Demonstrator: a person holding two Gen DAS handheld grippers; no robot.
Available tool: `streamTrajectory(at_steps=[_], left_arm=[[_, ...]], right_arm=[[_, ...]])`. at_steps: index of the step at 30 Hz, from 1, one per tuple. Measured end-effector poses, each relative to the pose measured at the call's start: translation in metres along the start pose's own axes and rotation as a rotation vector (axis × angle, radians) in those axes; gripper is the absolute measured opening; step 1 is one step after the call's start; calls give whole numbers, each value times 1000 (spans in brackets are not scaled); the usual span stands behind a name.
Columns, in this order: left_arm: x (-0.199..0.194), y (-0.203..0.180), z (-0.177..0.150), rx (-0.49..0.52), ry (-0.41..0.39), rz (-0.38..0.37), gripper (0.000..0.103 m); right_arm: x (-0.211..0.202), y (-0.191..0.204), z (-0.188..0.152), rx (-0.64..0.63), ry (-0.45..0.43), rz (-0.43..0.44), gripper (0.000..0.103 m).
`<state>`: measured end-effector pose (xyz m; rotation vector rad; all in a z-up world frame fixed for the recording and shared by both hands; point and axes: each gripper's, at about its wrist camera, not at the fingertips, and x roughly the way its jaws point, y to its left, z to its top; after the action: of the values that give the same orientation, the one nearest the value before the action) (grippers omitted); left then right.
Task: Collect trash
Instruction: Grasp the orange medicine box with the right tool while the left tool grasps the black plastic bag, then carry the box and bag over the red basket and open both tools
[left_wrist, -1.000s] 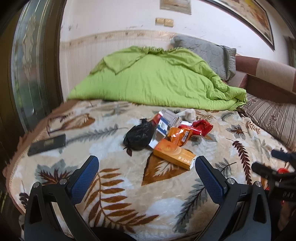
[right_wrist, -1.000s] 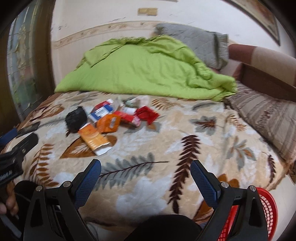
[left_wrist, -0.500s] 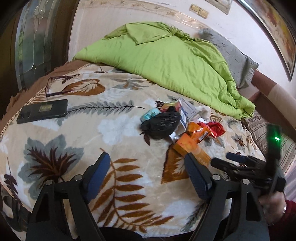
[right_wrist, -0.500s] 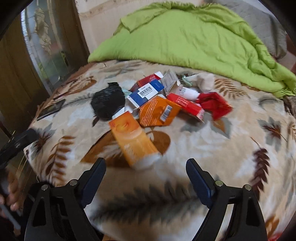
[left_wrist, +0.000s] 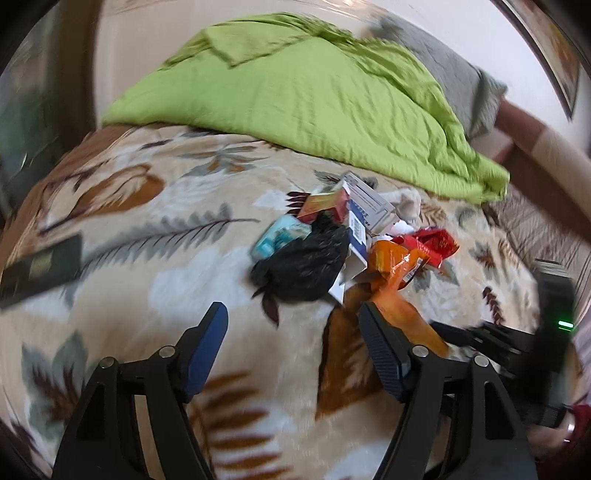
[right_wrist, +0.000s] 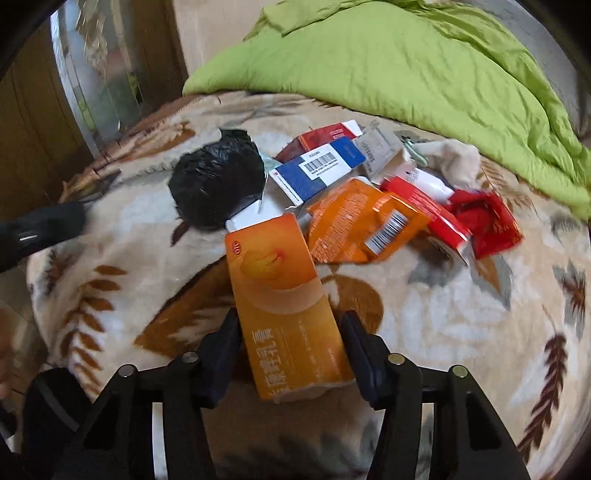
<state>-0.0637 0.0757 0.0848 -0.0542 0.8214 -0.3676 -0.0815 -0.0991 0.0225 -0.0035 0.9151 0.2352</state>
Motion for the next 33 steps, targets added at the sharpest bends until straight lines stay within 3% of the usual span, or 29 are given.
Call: streamTrajectory(at_steps=[3, 9, 10, 12, 22, 33], left_arm=[[27, -11, 14, 70, 22, 32, 74], [74, -20, 25, 114, 59, 53, 73], [78, -19, 26, 108, 53, 59, 61], [82, -14, 26, 75, 54, 43, 59], [20, -18, -9, 26, -27, -40, 54], [-13, -46, -48, 51, -39, -82, 54]], right_arm=[[-17, -11, -13, 68, -20, 24, 52], [-43, -35, -42, 160, -54, 24, 51], [-45, -39, -44, 178, -55, 32, 51], [-52, -44, -48, 206, -70, 53, 51], [-45, -33, -50, 173, -49, 27, 52], [-31, -22, -50, 115, 13, -28, 57]])
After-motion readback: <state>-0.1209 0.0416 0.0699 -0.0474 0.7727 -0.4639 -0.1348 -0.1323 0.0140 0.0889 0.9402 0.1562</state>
